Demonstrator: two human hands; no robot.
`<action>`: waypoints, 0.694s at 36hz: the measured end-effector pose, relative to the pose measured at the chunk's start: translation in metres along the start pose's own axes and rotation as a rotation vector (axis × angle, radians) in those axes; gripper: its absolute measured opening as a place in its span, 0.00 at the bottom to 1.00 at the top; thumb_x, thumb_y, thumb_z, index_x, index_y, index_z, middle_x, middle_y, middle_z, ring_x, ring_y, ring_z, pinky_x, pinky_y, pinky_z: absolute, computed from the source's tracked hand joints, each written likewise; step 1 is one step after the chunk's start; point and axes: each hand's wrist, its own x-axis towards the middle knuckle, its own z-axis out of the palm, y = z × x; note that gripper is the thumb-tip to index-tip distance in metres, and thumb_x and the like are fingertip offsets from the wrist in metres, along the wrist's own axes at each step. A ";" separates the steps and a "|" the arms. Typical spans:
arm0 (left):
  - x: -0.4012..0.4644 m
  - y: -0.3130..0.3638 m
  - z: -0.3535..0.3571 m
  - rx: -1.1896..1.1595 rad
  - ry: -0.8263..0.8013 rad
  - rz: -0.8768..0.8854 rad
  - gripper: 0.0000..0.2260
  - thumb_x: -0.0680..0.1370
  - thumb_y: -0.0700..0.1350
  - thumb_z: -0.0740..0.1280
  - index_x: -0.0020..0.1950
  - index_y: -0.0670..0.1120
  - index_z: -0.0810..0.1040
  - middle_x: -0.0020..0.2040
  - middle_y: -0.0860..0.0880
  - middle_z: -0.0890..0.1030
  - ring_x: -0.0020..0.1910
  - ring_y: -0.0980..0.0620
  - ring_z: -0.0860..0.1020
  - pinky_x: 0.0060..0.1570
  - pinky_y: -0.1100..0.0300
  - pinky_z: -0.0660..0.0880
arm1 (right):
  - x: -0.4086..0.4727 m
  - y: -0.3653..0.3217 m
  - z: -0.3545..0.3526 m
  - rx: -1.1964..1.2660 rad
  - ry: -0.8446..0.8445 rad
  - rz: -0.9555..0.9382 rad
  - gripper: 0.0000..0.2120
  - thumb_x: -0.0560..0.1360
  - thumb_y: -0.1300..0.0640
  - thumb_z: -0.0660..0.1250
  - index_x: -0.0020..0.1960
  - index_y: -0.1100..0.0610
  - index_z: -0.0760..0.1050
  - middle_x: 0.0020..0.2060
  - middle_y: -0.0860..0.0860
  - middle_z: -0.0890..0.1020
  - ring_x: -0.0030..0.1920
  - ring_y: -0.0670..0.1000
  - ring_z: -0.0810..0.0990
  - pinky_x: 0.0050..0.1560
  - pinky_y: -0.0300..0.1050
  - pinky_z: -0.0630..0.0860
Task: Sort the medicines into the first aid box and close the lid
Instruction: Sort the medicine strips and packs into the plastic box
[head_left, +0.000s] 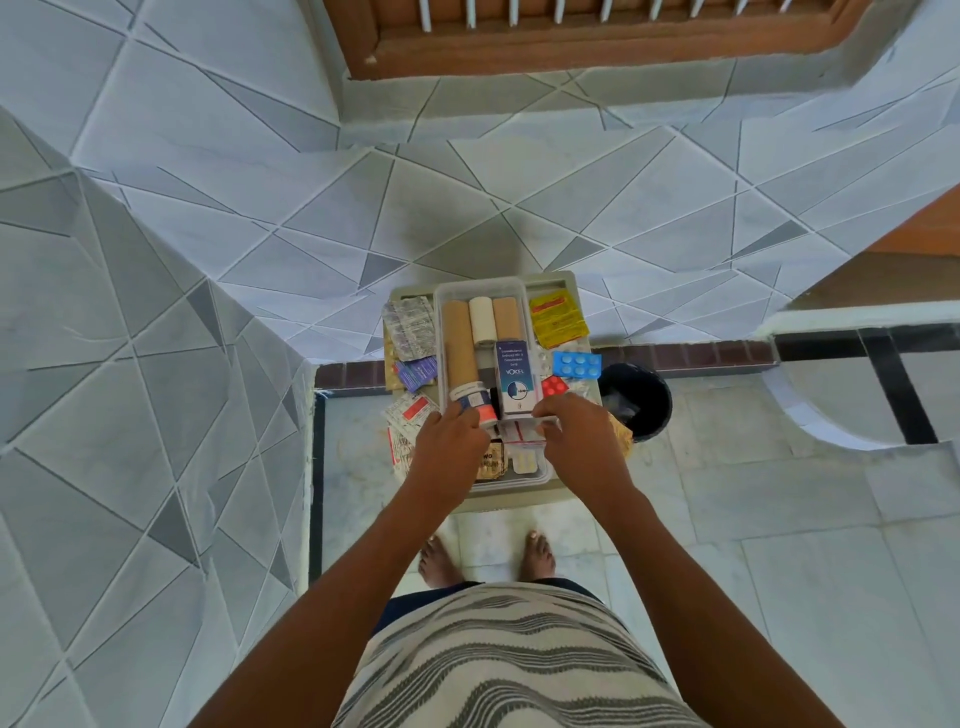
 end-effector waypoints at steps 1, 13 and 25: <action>-0.002 -0.001 0.002 -0.006 0.020 0.001 0.07 0.68 0.38 0.76 0.43 0.47 0.86 0.44 0.49 0.81 0.49 0.48 0.77 0.45 0.54 0.76 | 0.000 -0.001 0.000 0.002 0.000 -0.001 0.12 0.73 0.68 0.69 0.52 0.53 0.82 0.48 0.51 0.83 0.47 0.52 0.81 0.45 0.48 0.82; -0.015 -0.020 0.004 -0.277 0.224 -0.151 0.08 0.73 0.43 0.76 0.47 0.41 0.83 0.46 0.43 0.79 0.43 0.47 0.78 0.41 0.53 0.81 | 0.009 -0.017 0.014 0.010 -0.214 -0.011 0.08 0.71 0.68 0.68 0.46 0.57 0.80 0.46 0.54 0.84 0.47 0.53 0.81 0.46 0.52 0.82; -0.004 -0.027 0.008 -0.263 0.276 -0.150 0.16 0.71 0.37 0.76 0.58 0.42 0.81 0.59 0.42 0.79 0.57 0.43 0.77 0.49 0.50 0.81 | 0.022 -0.028 0.041 -0.294 -0.429 -0.165 0.08 0.72 0.65 0.69 0.48 0.55 0.77 0.48 0.56 0.82 0.47 0.57 0.82 0.49 0.52 0.82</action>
